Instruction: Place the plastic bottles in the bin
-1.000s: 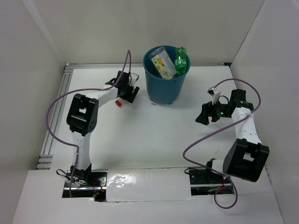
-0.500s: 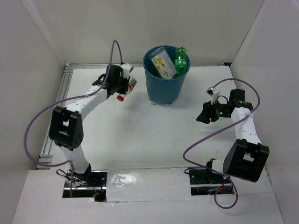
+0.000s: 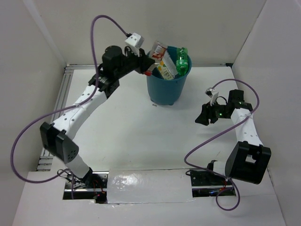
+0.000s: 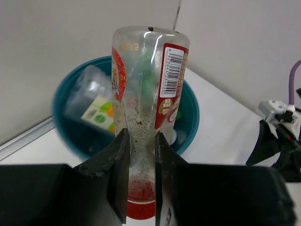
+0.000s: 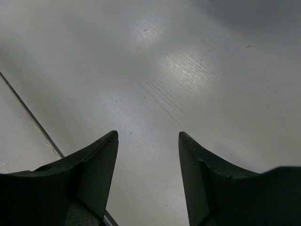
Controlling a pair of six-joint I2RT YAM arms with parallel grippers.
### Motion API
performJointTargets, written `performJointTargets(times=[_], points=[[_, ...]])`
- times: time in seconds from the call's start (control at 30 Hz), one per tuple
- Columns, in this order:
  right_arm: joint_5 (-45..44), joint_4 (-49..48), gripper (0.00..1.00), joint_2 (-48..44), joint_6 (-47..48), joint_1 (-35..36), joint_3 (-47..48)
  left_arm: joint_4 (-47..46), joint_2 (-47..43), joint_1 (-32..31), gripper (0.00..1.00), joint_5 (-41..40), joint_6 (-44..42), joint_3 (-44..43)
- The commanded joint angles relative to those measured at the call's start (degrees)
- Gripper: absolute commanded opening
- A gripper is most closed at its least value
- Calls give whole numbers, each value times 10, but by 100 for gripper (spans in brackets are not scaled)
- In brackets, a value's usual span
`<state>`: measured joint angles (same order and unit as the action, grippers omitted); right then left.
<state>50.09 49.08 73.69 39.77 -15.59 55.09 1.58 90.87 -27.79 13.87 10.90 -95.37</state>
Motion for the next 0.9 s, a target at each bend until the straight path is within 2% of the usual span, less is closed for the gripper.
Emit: performJointTargets(times=[0.0, 0.03, 0.17, 0.4, 0.43, 0.47, 0.5, 0.53, 0.57, 0.6, 0.67, 0.83, 0.87], points=[[12, -4, 62, -21, -1, 7, 1, -74, 76, -28, 0, 4, 47, -37], [12, -4, 63, -29, -1, 7, 1, -87, 88, -33, 5, -23, 59, -43], [7, 1, 65, -42, -1, 7, -5, -129, 146, -39, 5, -59, 83, -84], [2, 1, 67, -60, -1, 7, -5, -88, 222, -39, 5, -63, 89, -179], [2, 1, 67, -60, -1, 7, -5, -83, 229, -39, 8, -63, 89, -179], [2, 1, 68, -60, -1, 7, -5, -83, 229, -39, 12, -63, 84, -179], [2, 1, 73, -60, -1, 7, -5, -83, 229, -39, 21, -63, 78, -174], [2, 1, 77, -60, -1, 7, -5, -83, 229, -39, 56, -63, 78, -167], [2, 1, 80, -60, -1, 7, -5, -83, 217, -39, 73, -63, 73, -158], [2, 1, 85, -60, -1, 7, -5, -83, 212, -45, 85, -63, 73, -143], [-3, 1, 88, -60, -1, 7, -5, -88, 199, -45, 100, -63, 73, -132], [-9, 1, 96, -60, -23, 7, 2, -77, 140, -45, 100, -34, 62, -132], [-14, 1, 100, -55, -23, 7, 2, -76, 123, -45, 100, -34, 62, -121]])
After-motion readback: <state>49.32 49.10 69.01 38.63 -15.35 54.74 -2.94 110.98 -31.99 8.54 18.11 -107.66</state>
